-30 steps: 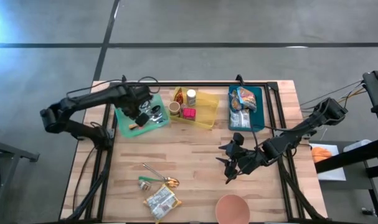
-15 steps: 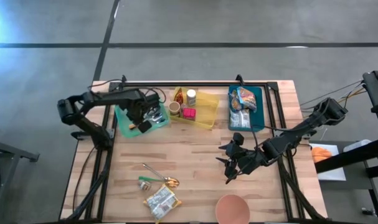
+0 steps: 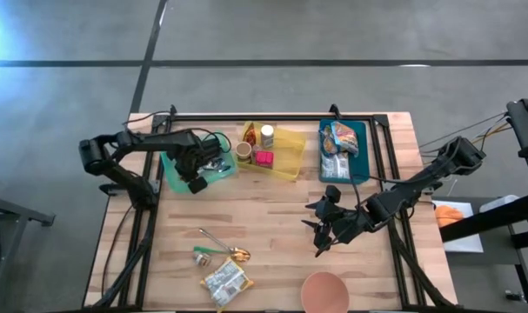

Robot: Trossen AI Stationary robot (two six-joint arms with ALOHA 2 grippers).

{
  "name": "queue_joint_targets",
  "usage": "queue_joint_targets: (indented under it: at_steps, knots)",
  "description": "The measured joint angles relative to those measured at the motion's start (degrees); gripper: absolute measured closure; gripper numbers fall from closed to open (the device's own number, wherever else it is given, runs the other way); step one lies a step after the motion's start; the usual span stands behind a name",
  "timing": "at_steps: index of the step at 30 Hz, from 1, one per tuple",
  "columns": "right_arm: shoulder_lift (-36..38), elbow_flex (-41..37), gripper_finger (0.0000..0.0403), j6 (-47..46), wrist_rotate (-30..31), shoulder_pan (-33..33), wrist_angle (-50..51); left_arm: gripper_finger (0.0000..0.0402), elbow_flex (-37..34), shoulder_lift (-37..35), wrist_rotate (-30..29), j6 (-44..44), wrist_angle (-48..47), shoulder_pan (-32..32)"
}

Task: Pick & Place Food Item
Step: Put the blue spoon into the green bin

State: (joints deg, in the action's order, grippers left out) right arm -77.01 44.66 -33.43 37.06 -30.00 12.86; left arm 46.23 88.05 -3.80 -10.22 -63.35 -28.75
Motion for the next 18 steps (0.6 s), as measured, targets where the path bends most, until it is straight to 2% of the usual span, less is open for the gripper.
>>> queue_joint_targets:
  at_steps: [18]
  knots:
    - [0.0, 0.0, 0.0179, 0.0, 0.0, 0.0, 0.0, 0.0359, -0.6, 0.0, 2.0, 3.0, 1.2, 0.0]
